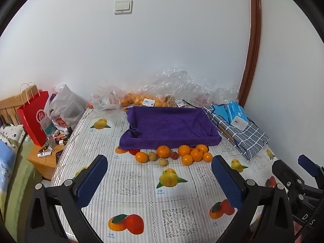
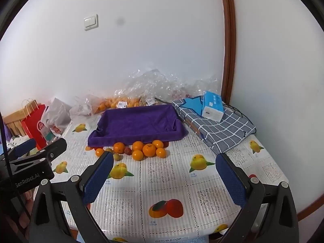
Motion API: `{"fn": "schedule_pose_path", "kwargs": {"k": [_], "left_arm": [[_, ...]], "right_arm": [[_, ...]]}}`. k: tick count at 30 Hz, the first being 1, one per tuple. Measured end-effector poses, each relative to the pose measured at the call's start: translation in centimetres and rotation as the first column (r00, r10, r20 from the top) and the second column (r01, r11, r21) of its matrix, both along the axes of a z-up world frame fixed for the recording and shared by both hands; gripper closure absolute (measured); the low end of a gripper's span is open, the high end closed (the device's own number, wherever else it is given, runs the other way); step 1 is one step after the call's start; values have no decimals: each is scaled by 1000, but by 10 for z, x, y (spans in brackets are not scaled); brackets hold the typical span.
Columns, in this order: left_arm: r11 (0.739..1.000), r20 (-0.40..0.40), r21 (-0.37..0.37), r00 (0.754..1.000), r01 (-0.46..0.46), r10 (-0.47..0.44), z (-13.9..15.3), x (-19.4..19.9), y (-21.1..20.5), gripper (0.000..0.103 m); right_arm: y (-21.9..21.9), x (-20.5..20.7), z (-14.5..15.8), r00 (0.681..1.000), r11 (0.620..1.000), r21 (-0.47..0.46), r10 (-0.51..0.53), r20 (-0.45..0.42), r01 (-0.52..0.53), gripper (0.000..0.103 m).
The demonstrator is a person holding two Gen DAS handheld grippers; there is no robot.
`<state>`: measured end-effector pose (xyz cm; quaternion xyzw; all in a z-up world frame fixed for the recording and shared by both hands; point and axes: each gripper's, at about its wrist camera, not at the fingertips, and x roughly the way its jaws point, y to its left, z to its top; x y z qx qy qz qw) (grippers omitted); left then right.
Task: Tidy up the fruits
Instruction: 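Move both grippers toward the row of oranges before the purple towel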
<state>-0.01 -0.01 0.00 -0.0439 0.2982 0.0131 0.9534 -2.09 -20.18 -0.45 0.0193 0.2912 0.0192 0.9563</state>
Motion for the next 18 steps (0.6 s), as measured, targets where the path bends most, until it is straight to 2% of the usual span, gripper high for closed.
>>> {"fn": "schedule_pose_path", "kwargs": {"k": [9,11,16,18], "left_arm": [[1000,-6,-4,1000,6,-6,2,-3,-5,0],[1000,-15,19,1000,1,-1,-2,-4,-8,0],[1000,-20,19,1000,1,-1,-4,0,-8,0],[999,-48,38,999,2,-1,-4,3,-9,0]], "right_arm": [[-2,-4,1,1000,1000,0,6,0,-6,3],[-1,-4,1,1000,1000,-1,3,1,-3,3],[-2,-2,0,1000,1000,5,3,-3,-3,3],[-1,-2,-2,1000,1000,3,5,-6,-5,3]]}}
